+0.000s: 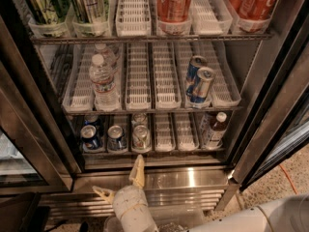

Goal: Pick pepsi can from bottom shelf of fridge

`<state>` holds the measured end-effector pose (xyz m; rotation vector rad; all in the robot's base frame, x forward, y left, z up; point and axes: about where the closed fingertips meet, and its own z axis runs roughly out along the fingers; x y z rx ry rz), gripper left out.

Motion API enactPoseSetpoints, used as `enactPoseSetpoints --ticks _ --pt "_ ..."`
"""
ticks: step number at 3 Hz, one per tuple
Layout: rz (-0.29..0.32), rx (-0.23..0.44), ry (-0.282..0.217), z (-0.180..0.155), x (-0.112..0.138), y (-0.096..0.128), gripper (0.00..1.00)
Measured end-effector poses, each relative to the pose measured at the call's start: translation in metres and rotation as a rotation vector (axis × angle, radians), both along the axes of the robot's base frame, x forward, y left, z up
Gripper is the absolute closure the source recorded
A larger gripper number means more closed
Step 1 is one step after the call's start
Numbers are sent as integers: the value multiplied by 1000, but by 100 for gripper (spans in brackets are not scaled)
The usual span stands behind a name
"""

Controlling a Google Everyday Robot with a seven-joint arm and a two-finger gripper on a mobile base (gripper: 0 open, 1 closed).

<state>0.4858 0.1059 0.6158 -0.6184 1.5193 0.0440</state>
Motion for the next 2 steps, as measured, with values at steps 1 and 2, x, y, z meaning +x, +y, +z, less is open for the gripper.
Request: enactPoseSetpoints --ticks 1,2 --pt "-43 0 -7 1 3 -11 0" --pt "-43 0 -7 1 3 -11 0"
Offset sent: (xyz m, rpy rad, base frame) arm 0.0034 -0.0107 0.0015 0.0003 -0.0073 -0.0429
